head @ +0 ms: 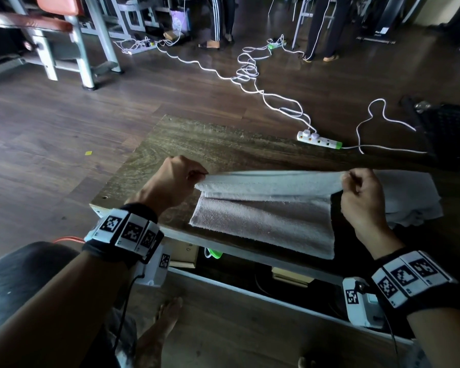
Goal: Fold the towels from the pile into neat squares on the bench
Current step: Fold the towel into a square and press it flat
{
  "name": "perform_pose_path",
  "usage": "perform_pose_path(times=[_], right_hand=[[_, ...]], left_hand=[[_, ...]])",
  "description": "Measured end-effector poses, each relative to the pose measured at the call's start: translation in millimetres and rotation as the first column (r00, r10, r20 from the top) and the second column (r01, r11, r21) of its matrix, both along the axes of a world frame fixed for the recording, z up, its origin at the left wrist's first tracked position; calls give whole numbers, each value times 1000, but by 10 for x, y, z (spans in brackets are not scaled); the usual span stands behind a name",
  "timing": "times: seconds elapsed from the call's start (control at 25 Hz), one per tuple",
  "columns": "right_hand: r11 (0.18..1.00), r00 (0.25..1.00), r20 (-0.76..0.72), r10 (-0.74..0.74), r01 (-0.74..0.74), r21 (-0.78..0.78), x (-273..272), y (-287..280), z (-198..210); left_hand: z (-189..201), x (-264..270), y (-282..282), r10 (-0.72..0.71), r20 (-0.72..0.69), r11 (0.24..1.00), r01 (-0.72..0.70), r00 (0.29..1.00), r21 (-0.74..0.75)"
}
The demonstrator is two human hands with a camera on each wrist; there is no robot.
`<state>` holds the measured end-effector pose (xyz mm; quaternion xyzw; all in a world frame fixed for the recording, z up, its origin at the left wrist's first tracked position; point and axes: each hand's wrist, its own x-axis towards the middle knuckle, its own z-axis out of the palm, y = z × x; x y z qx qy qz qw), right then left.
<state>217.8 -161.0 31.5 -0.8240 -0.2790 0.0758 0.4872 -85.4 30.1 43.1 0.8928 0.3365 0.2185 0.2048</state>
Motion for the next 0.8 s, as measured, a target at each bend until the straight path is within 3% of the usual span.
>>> perform_pose_path(times=[0.08, 0.2, 0.36, 0.52, 0.68, 0.8], right_hand=[[1000, 999, -45, -4, 3, -27, 14, -28, 145], [999, 1000, 11, 6, -5, -46, 145, 142, 489], [998, 1000, -5, -17, 17, 58, 373, 583, 1251], [976, 996, 88, -27, 7, 216, 477, 700, 1832], [948, 991, 133, -19, -24, 317, 400, 375, 1902], [964, 993, 118, 25, -56, 258, 186, 5, 1490]], left_hand=[[82, 9, -41, -24, -27, 1000, 25, 999, 15], [444, 209, 181, 37, -42, 999, -37, 998, 19], [1348, 612, 556, 190, 85, 981, -193, 978, 27], [2013, 655, 544, 192, 240, 962, -231, 952, 144], [2099, 447, 366, 85, 436, 978, -158, 896, 134], [1689, 198, 59, 68, 397, 979, -138, 915, 148]])
